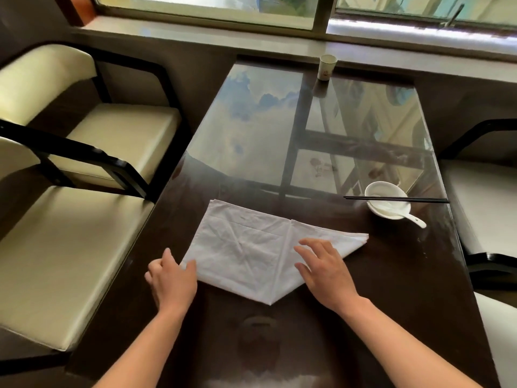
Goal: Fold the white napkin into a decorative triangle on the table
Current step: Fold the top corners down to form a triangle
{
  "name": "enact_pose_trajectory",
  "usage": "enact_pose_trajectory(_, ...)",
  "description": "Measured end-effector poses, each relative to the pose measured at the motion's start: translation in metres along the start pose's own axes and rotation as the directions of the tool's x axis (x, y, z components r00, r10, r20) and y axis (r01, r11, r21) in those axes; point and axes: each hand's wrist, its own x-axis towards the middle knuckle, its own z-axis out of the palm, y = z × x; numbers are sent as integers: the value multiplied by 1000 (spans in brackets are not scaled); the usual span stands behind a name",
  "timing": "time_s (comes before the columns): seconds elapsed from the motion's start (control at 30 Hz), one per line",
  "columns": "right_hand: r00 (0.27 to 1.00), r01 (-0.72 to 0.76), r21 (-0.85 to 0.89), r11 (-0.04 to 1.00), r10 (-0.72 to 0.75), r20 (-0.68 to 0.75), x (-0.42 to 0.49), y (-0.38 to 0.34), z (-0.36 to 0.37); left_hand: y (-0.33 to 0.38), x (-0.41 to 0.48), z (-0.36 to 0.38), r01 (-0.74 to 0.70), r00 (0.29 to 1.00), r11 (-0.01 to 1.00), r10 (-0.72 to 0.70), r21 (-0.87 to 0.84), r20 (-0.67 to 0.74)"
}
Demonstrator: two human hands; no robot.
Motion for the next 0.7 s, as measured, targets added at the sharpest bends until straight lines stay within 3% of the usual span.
enact_pose_trajectory(0.17,999,8,17,1000,-9,48,2,-21,7,4,18,0,68,993,997,-64,-31,96)
enact_pose_trajectory(0.37,999,-17,54,998,14,41,-11,-28,9,10,18,0,139,987,986,-130,-96,99)
enact_pose_trajectory(0.57,997,-57,92,994,53,49,-15,-35,8,15,16,-8,184,980,921,-144,-344,138)
enact_pose_trajectory(0.7,996,-67,116,991,60,65,-14,-39,10,26,5,-9,142,989,841,-100,-522,106)
